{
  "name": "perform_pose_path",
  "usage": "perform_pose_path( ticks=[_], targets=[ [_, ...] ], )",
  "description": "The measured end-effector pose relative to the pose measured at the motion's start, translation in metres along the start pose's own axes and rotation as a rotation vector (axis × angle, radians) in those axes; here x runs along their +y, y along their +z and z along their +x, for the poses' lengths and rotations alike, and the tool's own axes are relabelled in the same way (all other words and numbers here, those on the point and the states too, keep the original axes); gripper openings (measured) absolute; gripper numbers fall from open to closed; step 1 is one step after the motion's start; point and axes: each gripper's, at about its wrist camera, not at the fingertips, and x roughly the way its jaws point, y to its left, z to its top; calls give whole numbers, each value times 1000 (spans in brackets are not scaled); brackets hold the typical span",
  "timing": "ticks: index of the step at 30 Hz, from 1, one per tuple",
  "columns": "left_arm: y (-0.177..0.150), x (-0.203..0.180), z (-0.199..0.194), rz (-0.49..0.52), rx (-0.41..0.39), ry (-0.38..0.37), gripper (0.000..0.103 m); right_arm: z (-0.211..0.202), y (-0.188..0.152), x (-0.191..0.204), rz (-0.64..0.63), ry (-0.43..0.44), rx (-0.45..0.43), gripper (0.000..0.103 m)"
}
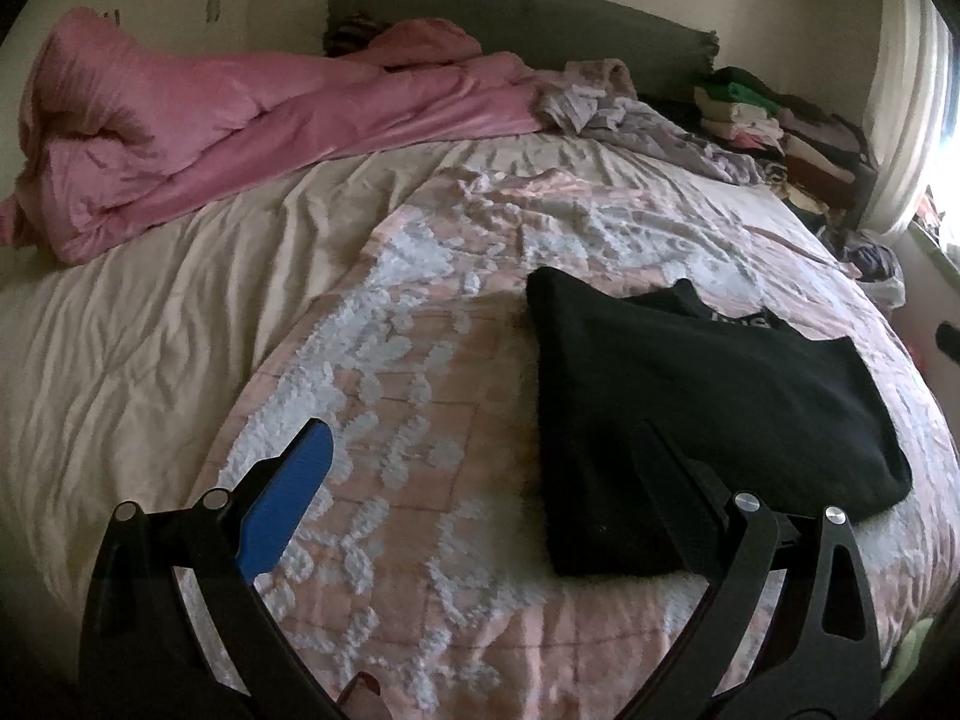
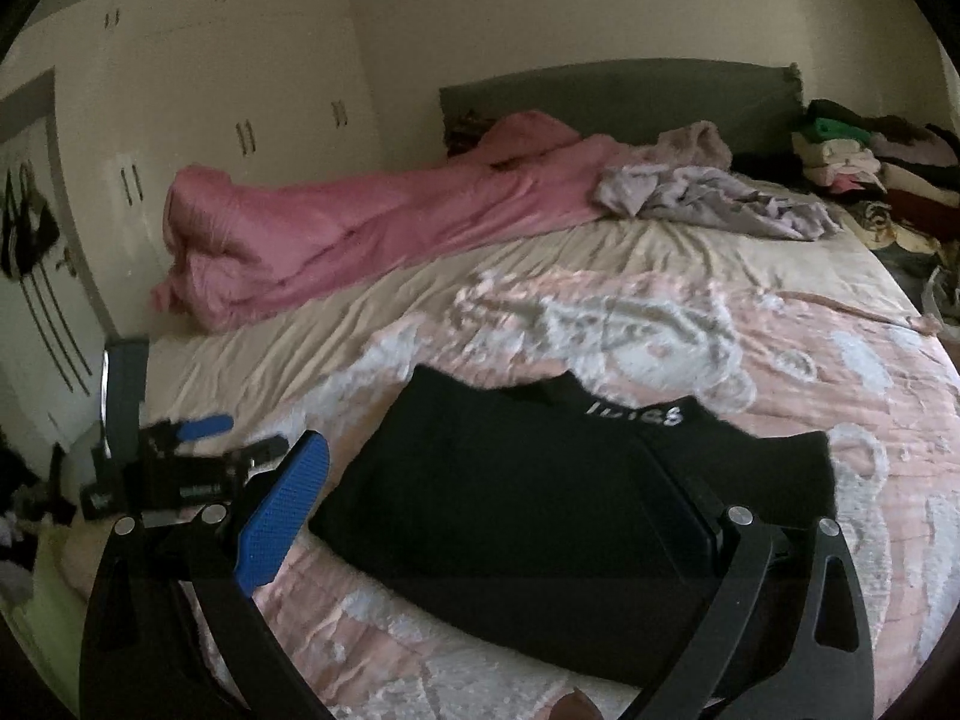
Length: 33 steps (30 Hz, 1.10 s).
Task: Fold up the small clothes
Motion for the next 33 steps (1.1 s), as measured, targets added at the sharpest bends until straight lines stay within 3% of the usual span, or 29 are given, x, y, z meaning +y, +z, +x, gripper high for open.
perform_pose_path(
  ticks=[10, 22, 33],
  targets=[
    [0, 10, 18, -23, 29, 16, 93, 50, -33, 35, -101, 20, 102, 98],
    [0, 15, 32, -33, 58, 43, 93, 90, -72, 69, -300, -38, 200, 98],
    [17, 5, 56, -27, 91, 40, 93, 114, -95, 80, -395, -99, 253, 98]
  ],
)
